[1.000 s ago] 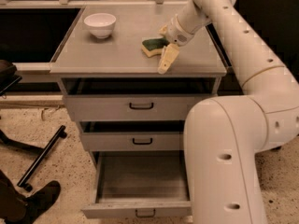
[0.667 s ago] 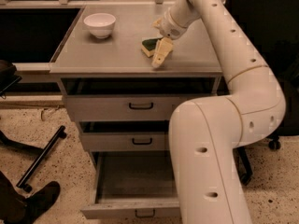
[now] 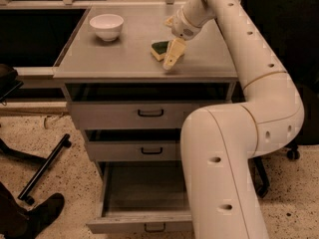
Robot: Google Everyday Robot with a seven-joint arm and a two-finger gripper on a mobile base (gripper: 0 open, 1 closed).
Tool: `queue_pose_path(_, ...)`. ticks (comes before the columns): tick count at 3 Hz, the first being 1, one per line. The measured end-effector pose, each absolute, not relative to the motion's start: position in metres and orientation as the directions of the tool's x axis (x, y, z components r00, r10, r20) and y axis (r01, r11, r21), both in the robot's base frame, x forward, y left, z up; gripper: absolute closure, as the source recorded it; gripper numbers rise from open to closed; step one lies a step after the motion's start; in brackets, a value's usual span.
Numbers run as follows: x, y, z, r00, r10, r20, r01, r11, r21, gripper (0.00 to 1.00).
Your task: Place sponge into bottom drawer
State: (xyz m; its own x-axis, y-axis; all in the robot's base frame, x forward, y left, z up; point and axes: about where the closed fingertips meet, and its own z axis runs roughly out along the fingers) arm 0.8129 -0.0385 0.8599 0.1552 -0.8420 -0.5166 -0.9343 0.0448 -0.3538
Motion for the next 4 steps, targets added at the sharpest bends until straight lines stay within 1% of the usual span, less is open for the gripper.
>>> queue_pose_path(2,0.813,-0.032,0.864,0.117,-0.863,-0.492,-0.939,0.065,-0.337,0.00)
queue_pose_path(4,0.802,-0.027,0.848,0.065,-0.880,-0.471,-0.965,0.065,-0.255,0.00)
